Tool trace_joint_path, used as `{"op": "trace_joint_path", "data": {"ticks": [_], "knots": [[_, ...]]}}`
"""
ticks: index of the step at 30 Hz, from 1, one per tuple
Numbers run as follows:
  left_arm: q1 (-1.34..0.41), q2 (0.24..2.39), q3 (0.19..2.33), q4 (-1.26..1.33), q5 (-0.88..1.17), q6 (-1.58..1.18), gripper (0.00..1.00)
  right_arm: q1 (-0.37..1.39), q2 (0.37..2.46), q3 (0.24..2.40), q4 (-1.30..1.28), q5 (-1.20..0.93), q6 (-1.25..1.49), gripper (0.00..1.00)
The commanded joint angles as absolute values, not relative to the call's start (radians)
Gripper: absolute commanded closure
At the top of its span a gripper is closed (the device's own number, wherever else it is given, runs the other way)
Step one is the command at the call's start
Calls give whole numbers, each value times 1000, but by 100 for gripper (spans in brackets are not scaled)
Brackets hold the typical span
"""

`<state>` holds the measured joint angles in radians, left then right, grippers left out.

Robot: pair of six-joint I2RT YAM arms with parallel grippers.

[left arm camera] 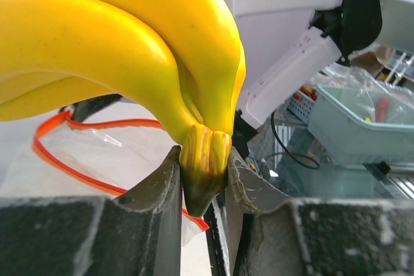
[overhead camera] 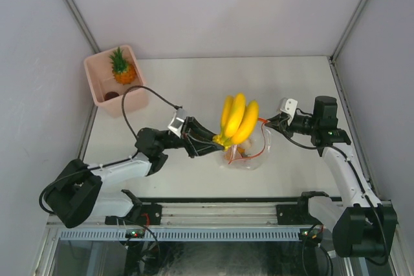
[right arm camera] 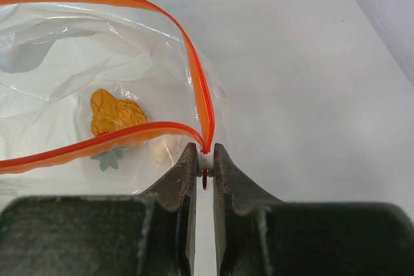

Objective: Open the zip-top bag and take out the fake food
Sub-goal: Pick up the fake fruit from the zipper food storage bag, then place the fake fruit in the bin.

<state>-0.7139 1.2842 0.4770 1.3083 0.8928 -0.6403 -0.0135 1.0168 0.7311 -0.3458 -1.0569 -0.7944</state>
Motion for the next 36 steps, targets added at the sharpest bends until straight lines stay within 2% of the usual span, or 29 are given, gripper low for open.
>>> {"op": "trace_joint_path", "data": {"ticks": [1, 14, 18, 24, 30, 36], "knots": [[-654, 1218, 489, 1374, 812, -751, 100, -20, 1018, 727, -307, -1088, -757, 100], [-400, 1196, 521, 1287, 691, -943, 100, -25, 1020, 727, -307, -1083, -750, 100], [-339, 1155, 566, 1034, 636, -887, 100, -24, 1020, 727, -306, -1083, -749, 100], [-259, 1076, 682, 609, 442, -776, 100, -24, 1024, 728, -303, -1076, -740, 100], [-169, 1056, 902, 169, 303, -635, 100, -25, 1029, 727, -297, -1078, -725, 100], [-50, 1107, 1092, -93, 234, -552, 100, -25, 1030, 729, -289, -1071, -708, 100]]}}
